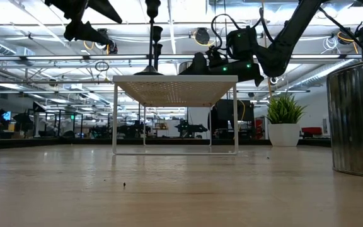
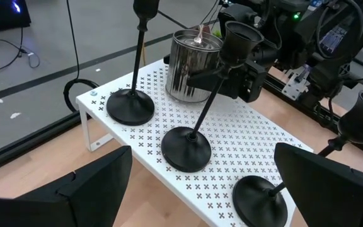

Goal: Pick & Place candle stick holders
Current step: Put the top silver scented candle on the shelf

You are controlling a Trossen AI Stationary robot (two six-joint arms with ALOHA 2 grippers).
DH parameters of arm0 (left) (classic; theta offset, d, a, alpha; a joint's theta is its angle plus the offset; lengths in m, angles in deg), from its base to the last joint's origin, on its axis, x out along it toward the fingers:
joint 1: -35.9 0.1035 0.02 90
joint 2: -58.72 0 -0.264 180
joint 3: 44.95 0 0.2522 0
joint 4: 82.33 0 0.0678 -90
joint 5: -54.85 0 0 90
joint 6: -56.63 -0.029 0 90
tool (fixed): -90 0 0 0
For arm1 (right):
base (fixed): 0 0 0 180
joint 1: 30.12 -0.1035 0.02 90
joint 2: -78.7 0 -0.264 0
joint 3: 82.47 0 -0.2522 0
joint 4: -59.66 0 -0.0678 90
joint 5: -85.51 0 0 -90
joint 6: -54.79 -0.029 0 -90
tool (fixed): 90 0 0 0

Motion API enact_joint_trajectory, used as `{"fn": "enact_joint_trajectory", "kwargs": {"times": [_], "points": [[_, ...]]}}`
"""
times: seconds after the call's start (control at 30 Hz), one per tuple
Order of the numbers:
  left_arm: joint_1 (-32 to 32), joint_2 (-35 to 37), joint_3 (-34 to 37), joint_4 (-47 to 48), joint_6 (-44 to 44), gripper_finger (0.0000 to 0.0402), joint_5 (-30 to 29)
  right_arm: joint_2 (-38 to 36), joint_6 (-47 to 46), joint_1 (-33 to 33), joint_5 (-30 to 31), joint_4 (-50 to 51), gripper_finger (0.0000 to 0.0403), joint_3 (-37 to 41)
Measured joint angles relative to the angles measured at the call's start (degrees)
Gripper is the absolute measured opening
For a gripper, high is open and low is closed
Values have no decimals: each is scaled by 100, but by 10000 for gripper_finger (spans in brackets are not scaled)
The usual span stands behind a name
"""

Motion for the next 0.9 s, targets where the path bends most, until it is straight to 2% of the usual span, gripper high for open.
{"fn": "enact_joint_trajectory", "kwargs": {"times": [0.73,0.9], "points": [[0,0,0,15,20,392,-2,0,285,4,9,51,366,2],[0,0,0,15,20,392,-2,0,285,4,-11,161,382,2]]}}
